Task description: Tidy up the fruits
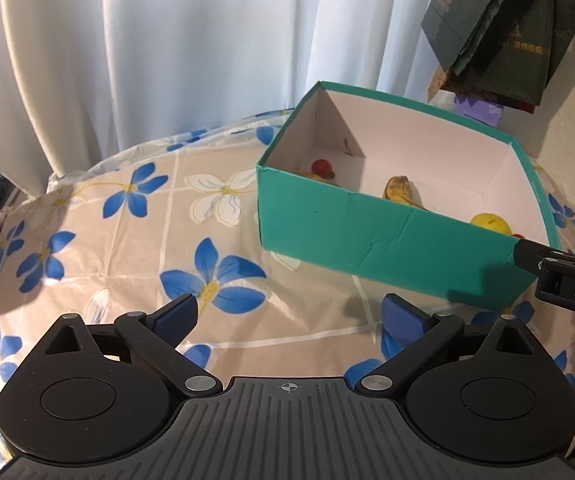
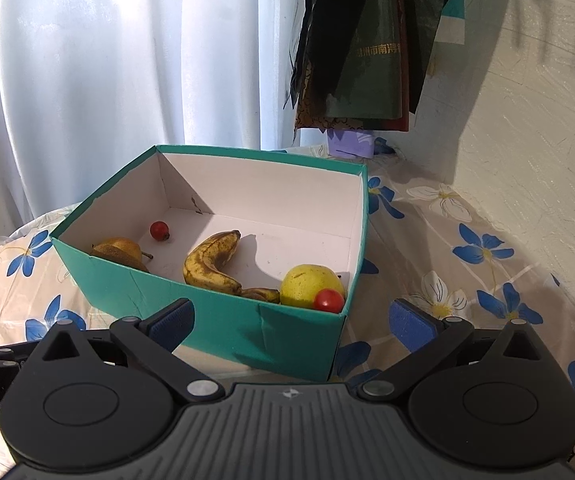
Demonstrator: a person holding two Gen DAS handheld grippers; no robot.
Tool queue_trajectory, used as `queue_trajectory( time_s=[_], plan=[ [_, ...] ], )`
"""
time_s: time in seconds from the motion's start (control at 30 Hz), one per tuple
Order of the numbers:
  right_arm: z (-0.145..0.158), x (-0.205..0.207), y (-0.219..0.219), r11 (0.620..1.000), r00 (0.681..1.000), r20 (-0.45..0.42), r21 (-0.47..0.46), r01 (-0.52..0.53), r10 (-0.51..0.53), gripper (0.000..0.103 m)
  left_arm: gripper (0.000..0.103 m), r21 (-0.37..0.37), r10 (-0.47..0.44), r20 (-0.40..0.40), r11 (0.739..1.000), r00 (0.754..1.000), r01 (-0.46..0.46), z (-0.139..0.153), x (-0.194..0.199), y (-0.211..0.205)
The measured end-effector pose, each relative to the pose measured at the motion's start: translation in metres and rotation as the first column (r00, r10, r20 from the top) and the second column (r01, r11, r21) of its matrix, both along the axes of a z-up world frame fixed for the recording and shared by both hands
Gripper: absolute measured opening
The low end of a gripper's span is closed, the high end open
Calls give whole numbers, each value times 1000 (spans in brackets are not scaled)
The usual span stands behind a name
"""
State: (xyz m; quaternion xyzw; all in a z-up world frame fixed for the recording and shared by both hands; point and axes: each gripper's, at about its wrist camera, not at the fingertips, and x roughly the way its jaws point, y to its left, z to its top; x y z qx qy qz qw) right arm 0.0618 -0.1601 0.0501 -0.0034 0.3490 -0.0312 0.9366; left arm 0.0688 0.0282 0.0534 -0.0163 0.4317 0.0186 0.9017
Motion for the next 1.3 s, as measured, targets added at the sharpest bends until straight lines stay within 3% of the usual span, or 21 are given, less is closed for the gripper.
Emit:
queue_trajectory(
  time_s=[0.53,0.63,0.73,0.8,0.9,1.03,1.3],
  plan=[
    [0,-21,4,999,987,-161,36,17,-11,103,103,91,-68,-115,993,991,78,-11,3,-16],
    [-5,-13,0,993,960,-279,114,12,20,103,103,107,-74,-155,990,985,91,-10,13,-22],
    [-13,-1,-5,978,914,-401,209,29,59,103,103,137,-96,-180,983,979,121,-6,27,-31],
    [-14,5,-7,973,899,-433,227,43,61,103,103,168,-119,-194,974,974,152,-3,38,-39],
    [-12,15,-4,986,884,-467,163,44,37,103,103,181,-137,-234,967,962,182,-3,59,-46],
    [-19,36,-1,998,830,-557,51,26,7,103,103,97,-142,-320,978,937,182,-11,85,-45],
    [-29,60,5,1000,787,-617,26,-4,19,103,103,112,-74,-378,986,923,124,-27,107,-41]
  ],
)
